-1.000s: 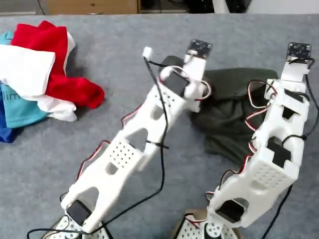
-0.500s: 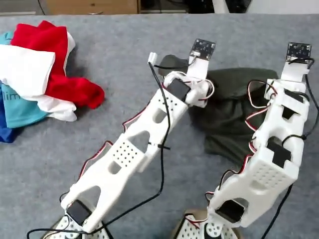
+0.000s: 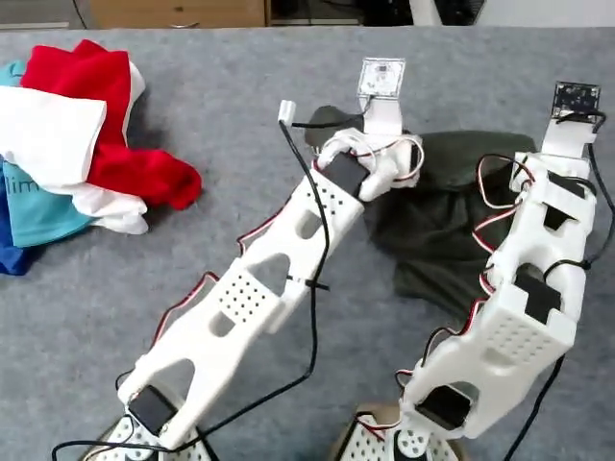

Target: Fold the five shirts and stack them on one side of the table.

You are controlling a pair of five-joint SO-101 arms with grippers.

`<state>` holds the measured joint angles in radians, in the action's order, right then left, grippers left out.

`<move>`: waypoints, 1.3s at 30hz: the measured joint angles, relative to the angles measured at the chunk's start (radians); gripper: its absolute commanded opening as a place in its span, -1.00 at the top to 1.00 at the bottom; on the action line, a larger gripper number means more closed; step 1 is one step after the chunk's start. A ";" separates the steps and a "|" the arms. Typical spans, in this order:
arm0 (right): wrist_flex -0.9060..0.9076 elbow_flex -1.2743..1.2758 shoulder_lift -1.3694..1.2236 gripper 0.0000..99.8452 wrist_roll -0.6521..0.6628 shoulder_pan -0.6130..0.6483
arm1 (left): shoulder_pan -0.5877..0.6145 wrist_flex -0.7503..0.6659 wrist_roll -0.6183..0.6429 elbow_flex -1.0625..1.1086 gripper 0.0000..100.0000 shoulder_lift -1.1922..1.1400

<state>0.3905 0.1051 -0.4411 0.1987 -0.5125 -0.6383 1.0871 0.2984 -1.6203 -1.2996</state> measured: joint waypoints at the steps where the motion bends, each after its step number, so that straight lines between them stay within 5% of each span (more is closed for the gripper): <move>1: 0.000 0.000 0.000 1.00 0.000 0.000 | 0.000 0.000 0.000 0.006 0.77 0.000; 14: 0.000 0.000 0.000 1.00 0.000 0.000 | -0.026 -0.037 0.014 0.060 0.78 0.000; 21: 0.000 0.000 0.000 1.00 0.000 0.000 | -0.051 -0.063 0.123 0.061 0.78 0.000; 34: 0.000 0.000 0.000 1.00 0.000 0.000 | -0.037 -0.061 0.127 0.092 0.96 0.000; 39: 0.000 0.000 0.000 1.00 0.000 0.000 | -0.012 0.118 0.127 0.035 0.96 -0.002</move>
<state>0.3905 0.1051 -0.4411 0.1987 -0.5125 -0.6506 1.2052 0.4258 -1.5850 -1.3011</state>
